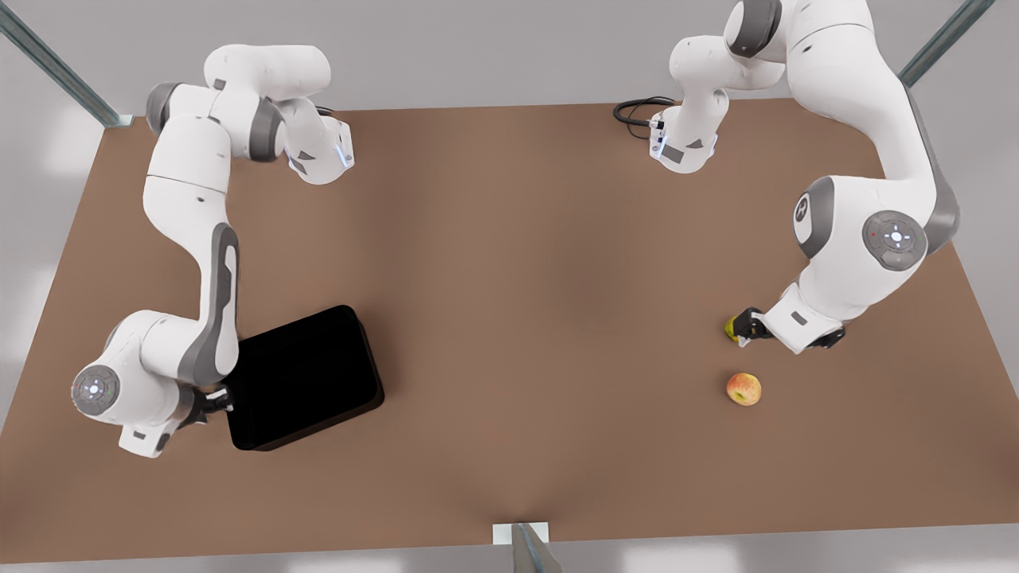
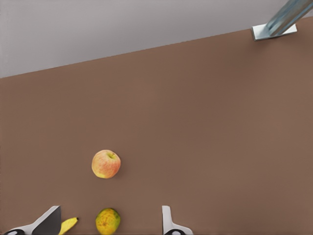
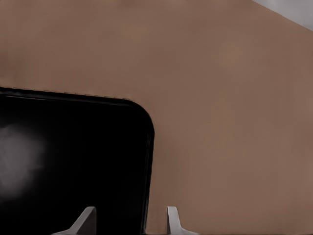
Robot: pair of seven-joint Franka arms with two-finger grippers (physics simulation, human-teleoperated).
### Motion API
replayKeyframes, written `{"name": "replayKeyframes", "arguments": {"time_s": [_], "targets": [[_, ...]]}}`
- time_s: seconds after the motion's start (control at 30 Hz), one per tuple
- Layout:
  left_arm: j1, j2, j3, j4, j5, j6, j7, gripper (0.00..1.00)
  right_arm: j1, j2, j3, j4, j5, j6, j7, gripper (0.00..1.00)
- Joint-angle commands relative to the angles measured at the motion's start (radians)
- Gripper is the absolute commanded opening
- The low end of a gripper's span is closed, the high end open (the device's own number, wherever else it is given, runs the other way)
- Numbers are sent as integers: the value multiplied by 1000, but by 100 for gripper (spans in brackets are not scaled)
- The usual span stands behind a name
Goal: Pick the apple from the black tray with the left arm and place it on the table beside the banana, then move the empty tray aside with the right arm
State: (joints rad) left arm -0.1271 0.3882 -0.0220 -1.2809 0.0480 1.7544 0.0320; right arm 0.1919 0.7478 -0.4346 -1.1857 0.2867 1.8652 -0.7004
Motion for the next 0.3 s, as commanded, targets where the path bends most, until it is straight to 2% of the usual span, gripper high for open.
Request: {"name": "replayKeyframes", "arguments": {"time_s": [0.0,0.03,0.07,0.1,0.17,0.27], "targets": [[0,-6,0,2,20,-15,-44,100,-3,-105,37,34,-38,-247,-181,100],[0,-5,-1,2,20,-15,-44,100,-95,-186,218,34,-170,-305,-53,100],[-2,-3,-1,2,20,-15,-49,100,-290,-268,578,24,-386,-331,91,100],[0,-8,-1,2,20,-33,-50,100,-302,-281,611,17,-408,-405,170,100],[0,-6,-3,2,15,-35,-50,100,-285,-280,571,18,-409,-406,180,100],[0,-6,-1,2,15,-35,-50,100,-284,-280,571,18,-416,-406,216,100]]}}
